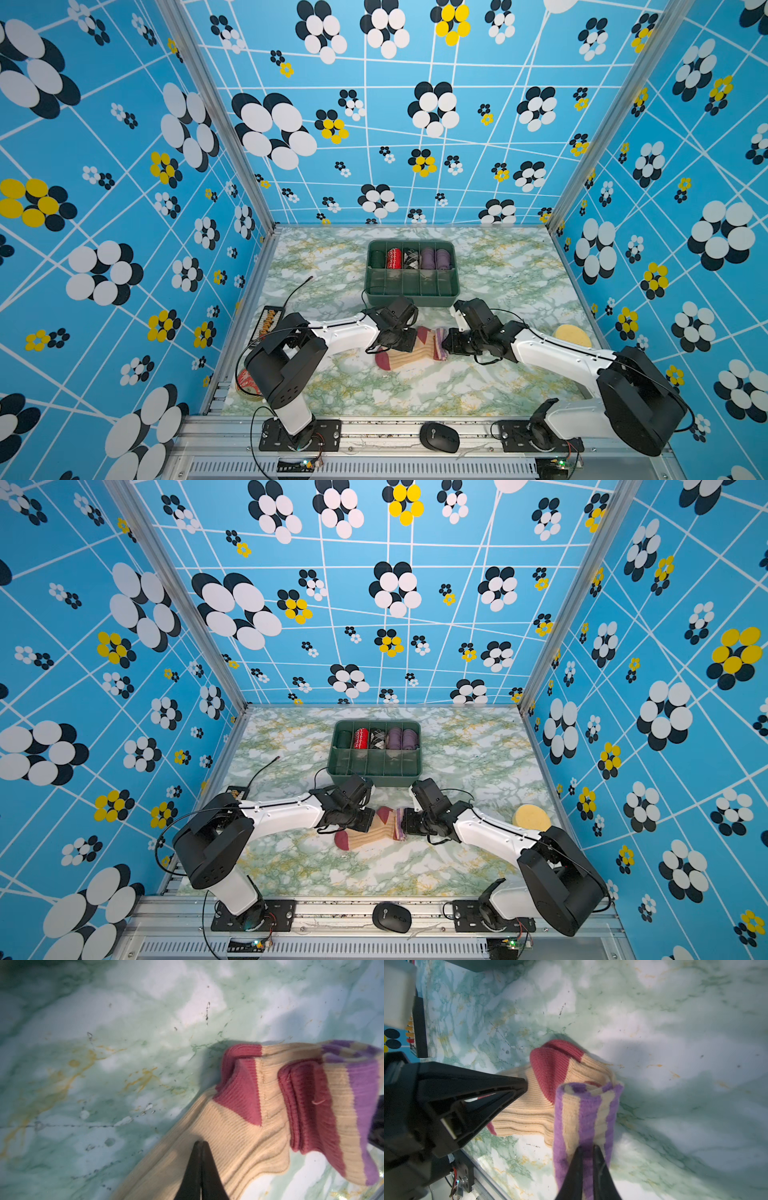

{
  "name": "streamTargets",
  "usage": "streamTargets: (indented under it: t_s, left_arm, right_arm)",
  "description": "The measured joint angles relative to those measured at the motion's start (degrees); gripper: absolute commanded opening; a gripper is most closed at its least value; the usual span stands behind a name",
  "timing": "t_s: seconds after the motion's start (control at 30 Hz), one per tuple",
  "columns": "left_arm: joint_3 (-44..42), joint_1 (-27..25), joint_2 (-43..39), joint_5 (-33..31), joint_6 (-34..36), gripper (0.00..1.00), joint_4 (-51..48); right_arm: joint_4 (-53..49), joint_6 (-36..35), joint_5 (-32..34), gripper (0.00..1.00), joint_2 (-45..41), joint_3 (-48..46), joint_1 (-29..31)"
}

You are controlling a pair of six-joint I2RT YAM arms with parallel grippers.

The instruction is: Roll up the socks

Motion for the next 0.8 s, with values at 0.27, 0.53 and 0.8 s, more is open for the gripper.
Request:
streamTargets:
  t_s: [0.27, 0.53, 0.8]
  left_arm:
    - [-0.92, 0.98, -0.96, 0.02, 0.37, 0.06, 0.07]
    - [-2.21, 2.16, -1.05, 0.46, 0.35, 0.05, 1.38]
    - [-2.38, 2.14, -1.05, 1.07, 0.35, 0.05, 1.99]
  right_arm:
    - [-0.11, 0.00, 0.02, 0.13, 0.44, 1.33, 1.07]
    - [-0.09, 0.00, 0.02, 0.13, 2.84, 2.49, 1.62]
    - [0.61, 0.02, -0.02, 0.13, 5.09, 3.87, 2.19]
